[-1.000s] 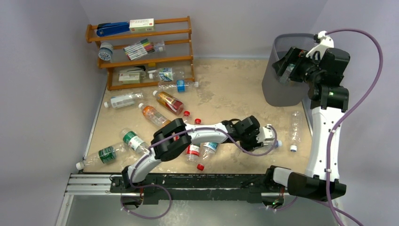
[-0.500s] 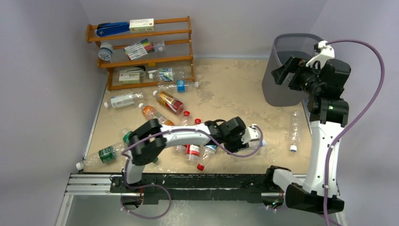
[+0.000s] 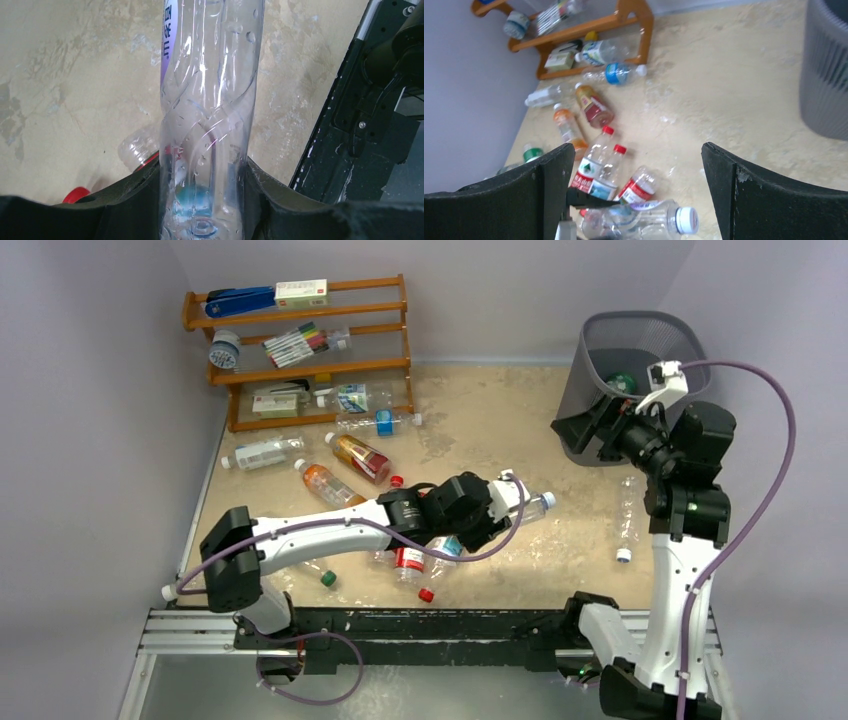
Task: Put the plastic bottles in the bin
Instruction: Pick up the plastic bottle at the center of the board.
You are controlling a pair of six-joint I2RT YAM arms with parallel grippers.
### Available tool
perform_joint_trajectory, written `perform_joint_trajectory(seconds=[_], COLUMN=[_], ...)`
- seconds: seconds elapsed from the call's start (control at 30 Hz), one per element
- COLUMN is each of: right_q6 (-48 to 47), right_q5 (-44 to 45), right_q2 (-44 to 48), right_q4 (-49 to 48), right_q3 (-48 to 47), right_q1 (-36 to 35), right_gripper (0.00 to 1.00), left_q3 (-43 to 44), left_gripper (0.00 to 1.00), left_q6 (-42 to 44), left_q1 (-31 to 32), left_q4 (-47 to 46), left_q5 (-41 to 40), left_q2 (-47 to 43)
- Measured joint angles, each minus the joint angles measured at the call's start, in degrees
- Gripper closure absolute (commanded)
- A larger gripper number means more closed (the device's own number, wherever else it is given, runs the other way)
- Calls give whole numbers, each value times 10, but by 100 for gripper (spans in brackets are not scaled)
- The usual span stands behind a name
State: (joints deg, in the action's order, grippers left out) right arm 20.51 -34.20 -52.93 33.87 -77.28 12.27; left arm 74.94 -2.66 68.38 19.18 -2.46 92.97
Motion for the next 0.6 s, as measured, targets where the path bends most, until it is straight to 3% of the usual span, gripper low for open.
perform_joint_trajectory(seconds=[0.3,0.6], right_q6=[34,122], right_q5=[-55,-106], right_q2=[43,51], right_q4=[-22,-103], right_q3=[93,215], right_q1=[-1,-1], right_gripper=[0,0], left_q3=[-65,-93], left_gripper=[62,59], left_q6=[-70,-103], left_q1=[-14,-31], left_q4=[4,-12], left_q5=[-31,-86], left_q2=[-101,-161])
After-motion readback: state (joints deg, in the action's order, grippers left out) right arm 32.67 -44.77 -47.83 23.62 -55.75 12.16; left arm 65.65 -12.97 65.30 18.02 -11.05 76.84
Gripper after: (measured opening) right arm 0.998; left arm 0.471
